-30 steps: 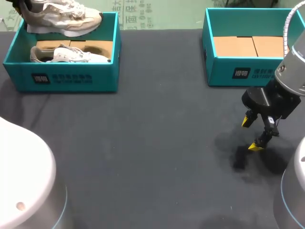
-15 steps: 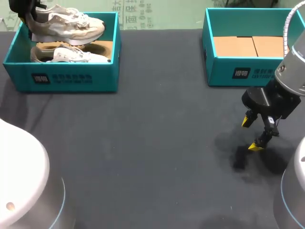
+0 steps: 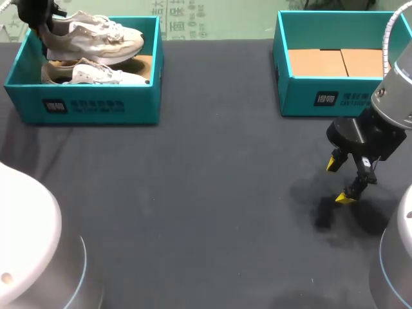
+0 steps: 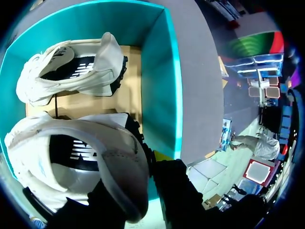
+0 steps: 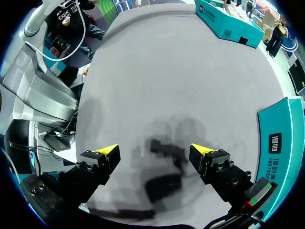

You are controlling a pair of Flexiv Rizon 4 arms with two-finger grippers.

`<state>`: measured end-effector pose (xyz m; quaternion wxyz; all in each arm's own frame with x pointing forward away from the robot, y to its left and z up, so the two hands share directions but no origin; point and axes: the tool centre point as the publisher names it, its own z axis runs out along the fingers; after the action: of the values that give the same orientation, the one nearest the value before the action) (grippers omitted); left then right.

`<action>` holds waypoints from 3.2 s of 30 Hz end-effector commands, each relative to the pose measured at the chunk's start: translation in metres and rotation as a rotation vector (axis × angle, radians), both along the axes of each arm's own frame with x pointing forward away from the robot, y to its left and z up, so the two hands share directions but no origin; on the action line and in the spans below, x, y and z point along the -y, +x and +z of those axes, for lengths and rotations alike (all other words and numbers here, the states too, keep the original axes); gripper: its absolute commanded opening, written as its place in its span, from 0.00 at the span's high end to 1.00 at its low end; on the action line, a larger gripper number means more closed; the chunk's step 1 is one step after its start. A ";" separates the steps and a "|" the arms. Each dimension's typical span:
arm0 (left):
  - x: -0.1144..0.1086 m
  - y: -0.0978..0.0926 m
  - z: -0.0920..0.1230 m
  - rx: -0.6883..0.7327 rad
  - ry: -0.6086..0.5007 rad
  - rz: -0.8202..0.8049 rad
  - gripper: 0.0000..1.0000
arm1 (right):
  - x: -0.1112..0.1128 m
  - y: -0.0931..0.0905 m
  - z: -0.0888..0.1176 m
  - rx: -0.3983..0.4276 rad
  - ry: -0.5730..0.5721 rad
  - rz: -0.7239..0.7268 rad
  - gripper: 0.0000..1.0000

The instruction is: Take the shoe out of the shoebox, open the shoe tongue, remove and reinsert the insole, then place the shoe into the shoebox

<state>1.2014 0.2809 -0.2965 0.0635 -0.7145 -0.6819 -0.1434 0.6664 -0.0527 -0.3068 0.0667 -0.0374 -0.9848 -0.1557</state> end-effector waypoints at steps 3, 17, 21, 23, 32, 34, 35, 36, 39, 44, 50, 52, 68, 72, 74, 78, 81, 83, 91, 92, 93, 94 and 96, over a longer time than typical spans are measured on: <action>0.004 0.010 -0.012 -0.008 0.010 0.007 1.00 | 0.000 -0.001 0.000 0.001 -0.001 -0.001 0.00; 0.009 0.008 -0.034 -0.049 0.013 0.014 1.00 | 0.000 -0.001 0.000 0.001 -0.001 -0.001 0.00; 0.011 0.007 -0.041 -0.065 0.009 0.019 1.00 | 0.000 -0.001 0.000 0.001 -0.001 -0.001 0.00; 0.011 0.007 -0.044 -0.077 0.010 0.022 1.00 | 0.000 -0.001 0.000 0.001 -0.001 -0.001 0.00; 0.009 0.012 -0.054 -0.088 0.000 0.058 1.00 | 0.000 -0.001 0.000 0.001 -0.001 -0.001 0.00; 0.009 0.013 -0.055 -0.092 -0.006 0.057 1.00 | 0.000 -0.001 0.000 0.001 -0.001 -0.001 0.00; 0.010 0.013 -0.055 -0.095 -0.006 0.054 1.00 | 0.000 -0.001 0.000 0.001 -0.001 -0.001 0.00; 0.011 0.013 -0.056 -0.096 -0.004 0.051 1.00 | 0.000 -0.001 0.000 0.001 -0.001 -0.001 0.00; 0.012 0.012 -0.060 -0.105 -0.001 0.041 1.00 | 0.000 -0.001 0.000 0.001 -0.001 -0.001 0.00; 0.013 0.012 -0.064 -0.127 -0.028 0.025 1.00 | 0.000 -0.001 0.000 0.001 -0.001 -0.001 0.00; 0.015 0.009 -0.071 -0.150 -0.031 0.010 1.00 | 0.000 -0.001 0.000 0.001 -0.001 -0.001 0.00; 0.016 0.008 -0.074 -0.159 -0.028 0.006 1.00 | 0.000 -0.001 0.000 0.001 -0.001 -0.001 0.00; 0.010 0.007 -0.071 -0.141 -0.047 -0.021 0.47 | 0.000 -0.001 0.000 0.001 -0.001 -0.001 0.00; 0.008 0.004 -0.062 -0.127 -0.071 -0.024 0.46 | 0.000 -0.001 0.000 0.001 -0.001 -0.001 0.00; 0.009 0.002 -0.055 -0.115 -0.080 -0.025 0.45 | 0.000 -0.001 0.000 0.001 -0.001 -0.001 0.00; 0.013 0.000 -0.038 -0.086 -0.120 -0.024 0.50 | 0.000 -0.001 0.000 0.001 -0.001 -0.001 0.00; 0.018 0.000 -0.024 -0.061 -0.141 -0.031 0.46 | 0.000 -0.001 0.000 0.001 -0.001 -0.001 0.00; 0.022 0.000 -0.016 -0.043 -0.151 -0.038 0.43 | 0.000 -0.001 0.000 0.001 -0.001 -0.001 0.00; 0.030 -0.003 -0.015 -0.058 -0.133 -0.057 0.35 | 0.000 -0.001 0.000 0.001 -0.001 -0.001 0.00; 0.030 -0.004 -0.018 -0.059 -0.126 -0.057 0.33 | 0.000 -0.001 0.000 0.001 -0.001 -0.001 0.00; 0.030 -0.004 -0.019 -0.063 -0.125 -0.055 0.31 | 0.000 -0.001 0.000 0.001 -0.001 -0.001 0.00; 0.030 -0.005 -0.019 -0.064 -0.125 -0.055 0.29 | 0.000 -0.001 0.000 0.001 -0.001 -0.001 0.00; 0.030 -0.005 -0.019 -0.065 -0.127 -0.051 0.28 | 0.000 -0.001 0.000 0.001 -0.001 -0.001 0.00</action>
<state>1.2014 0.2512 -0.3135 0.0423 -0.7385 -0.6690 -0.0718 0.6664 -0.0527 -0.3068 0.0667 -0.0374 -0.9848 -0.1557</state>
